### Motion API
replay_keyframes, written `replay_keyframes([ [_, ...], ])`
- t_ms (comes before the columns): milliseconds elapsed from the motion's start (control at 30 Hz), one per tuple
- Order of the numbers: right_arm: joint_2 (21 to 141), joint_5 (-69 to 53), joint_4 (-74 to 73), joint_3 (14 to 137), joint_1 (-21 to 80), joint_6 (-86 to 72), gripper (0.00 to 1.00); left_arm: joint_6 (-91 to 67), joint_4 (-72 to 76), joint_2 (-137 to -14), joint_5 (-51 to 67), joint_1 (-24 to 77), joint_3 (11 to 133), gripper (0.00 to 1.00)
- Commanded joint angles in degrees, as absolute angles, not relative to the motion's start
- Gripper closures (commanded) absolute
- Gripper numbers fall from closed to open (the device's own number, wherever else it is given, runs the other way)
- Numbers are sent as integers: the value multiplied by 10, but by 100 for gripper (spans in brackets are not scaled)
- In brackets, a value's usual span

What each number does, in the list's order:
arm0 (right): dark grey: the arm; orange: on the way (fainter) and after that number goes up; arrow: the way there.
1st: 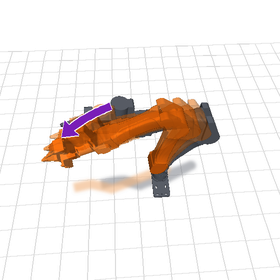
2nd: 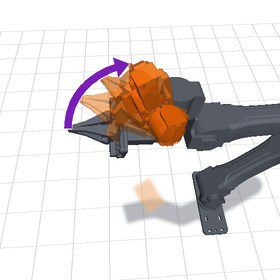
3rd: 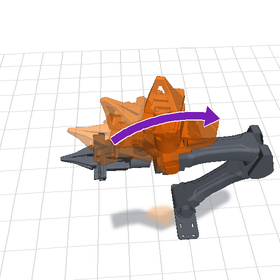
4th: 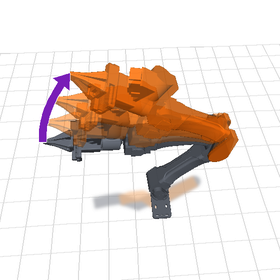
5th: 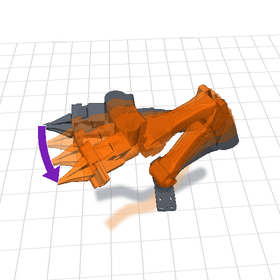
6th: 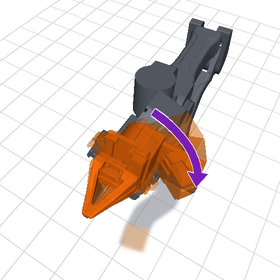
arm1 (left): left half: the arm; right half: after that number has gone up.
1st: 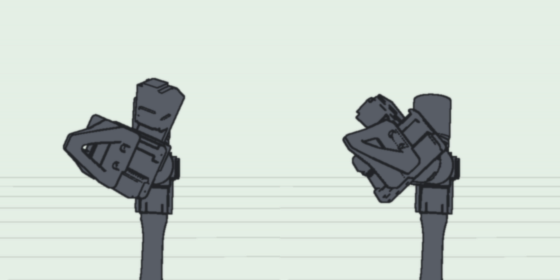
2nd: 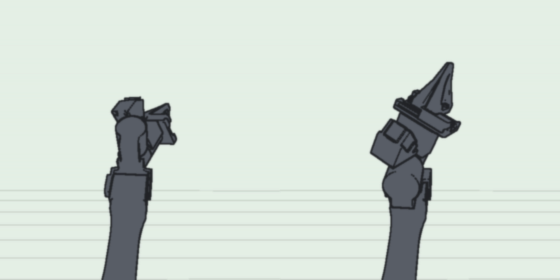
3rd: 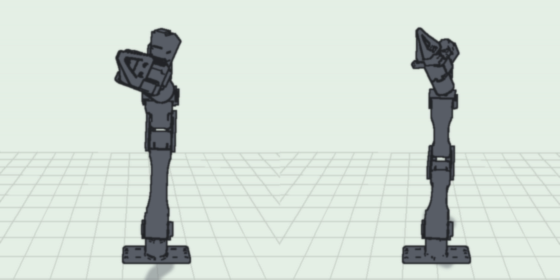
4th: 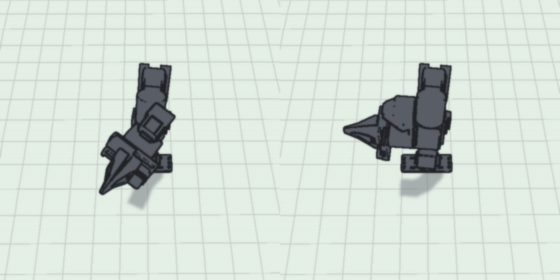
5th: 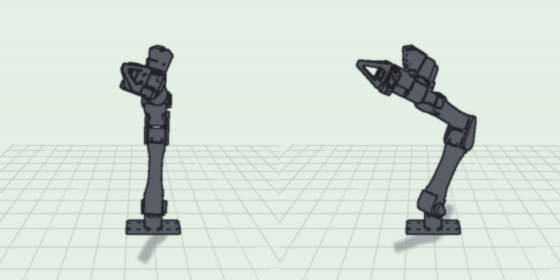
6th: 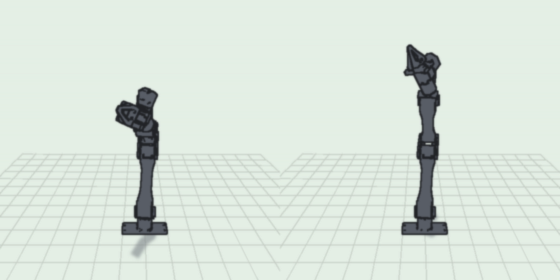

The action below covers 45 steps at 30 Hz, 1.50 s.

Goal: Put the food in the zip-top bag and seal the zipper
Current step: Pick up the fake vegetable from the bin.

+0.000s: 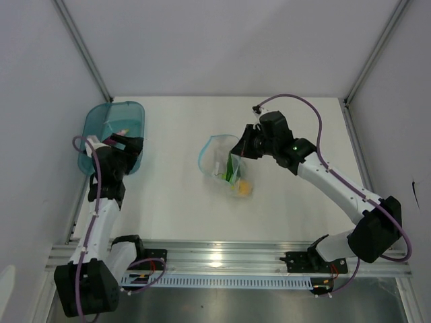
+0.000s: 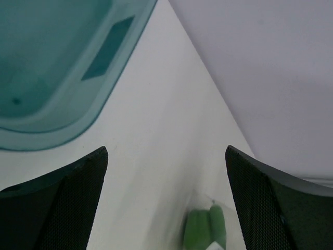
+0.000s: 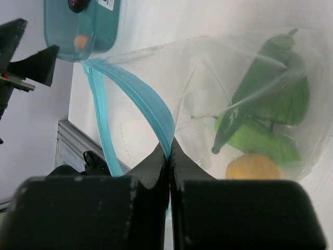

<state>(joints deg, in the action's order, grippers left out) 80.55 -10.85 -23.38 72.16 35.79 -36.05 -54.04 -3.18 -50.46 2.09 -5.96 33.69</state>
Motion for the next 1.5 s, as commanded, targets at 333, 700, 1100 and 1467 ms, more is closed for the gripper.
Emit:
replay_keyframes([
  [333, 808, -149, -208, 698, 338, -337, 100, -661, 137, -750, 103, -280, 369, 2],
  [700, 810, -160, -192, 680, 330, -334, 100, -740, 93, -915, 101, -306, 516, 2],
  [1100, 816, -170, -177, 665, 319, -336, 100, -757, -111, -947, 4, -301, 633, 0],
  [1467, 815, -178, -170, 652, 309, -336, 100, -795, -201, -990, -57, -251, 722, 0],
])
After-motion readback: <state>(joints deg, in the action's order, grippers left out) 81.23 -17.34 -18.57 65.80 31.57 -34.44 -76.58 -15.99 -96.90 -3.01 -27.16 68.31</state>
